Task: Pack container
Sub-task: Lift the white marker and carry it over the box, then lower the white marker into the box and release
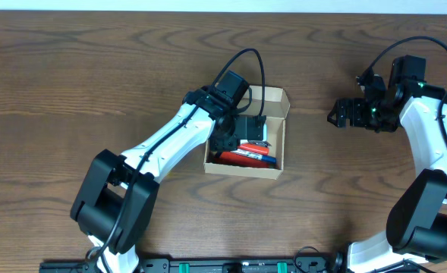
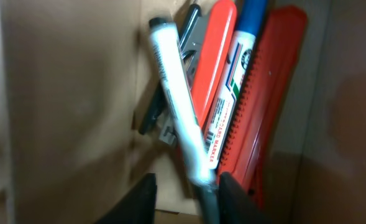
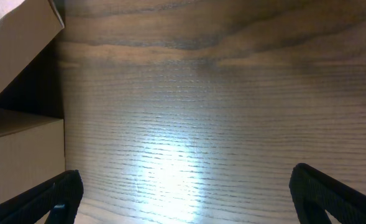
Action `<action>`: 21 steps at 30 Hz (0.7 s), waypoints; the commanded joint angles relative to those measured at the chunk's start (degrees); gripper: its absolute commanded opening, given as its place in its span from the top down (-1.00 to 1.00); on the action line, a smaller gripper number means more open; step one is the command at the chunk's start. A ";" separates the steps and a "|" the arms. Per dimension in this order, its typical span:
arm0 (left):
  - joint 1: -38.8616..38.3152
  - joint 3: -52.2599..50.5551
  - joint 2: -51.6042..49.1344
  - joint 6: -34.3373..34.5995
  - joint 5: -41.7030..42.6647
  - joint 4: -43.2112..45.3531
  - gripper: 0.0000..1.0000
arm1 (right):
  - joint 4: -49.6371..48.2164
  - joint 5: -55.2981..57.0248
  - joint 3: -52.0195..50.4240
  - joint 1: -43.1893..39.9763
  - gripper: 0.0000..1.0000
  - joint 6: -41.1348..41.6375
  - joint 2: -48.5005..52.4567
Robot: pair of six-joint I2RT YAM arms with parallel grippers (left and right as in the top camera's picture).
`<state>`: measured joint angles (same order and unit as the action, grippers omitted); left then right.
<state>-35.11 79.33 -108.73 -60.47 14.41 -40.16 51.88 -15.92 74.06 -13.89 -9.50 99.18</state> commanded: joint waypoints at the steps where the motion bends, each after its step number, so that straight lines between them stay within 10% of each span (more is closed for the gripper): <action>1: -0.20 0.70 -0.59 0.50 0.42 -0.13 0.04 | 0.09 -0.61 -0.02 0.48 -0.98 -0.85 0.04; 15: -0.17 8.44 3.13 11.58 -6.27 -7.39 -0.24 | 0.22 -0.61 -0.02 0.48 -0.98 -0.85 0.04; 21: 0.28 17.46 6.99 33.00 -12.66 -17.33 -0.90 | 0.35 -0.61 -0.02 0.48 -0.99 -0.87 0.04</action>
<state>-35.09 92.38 -105.45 -42.76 6.96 -54.85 52.10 -15.92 74.06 -13.89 -9.50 99.18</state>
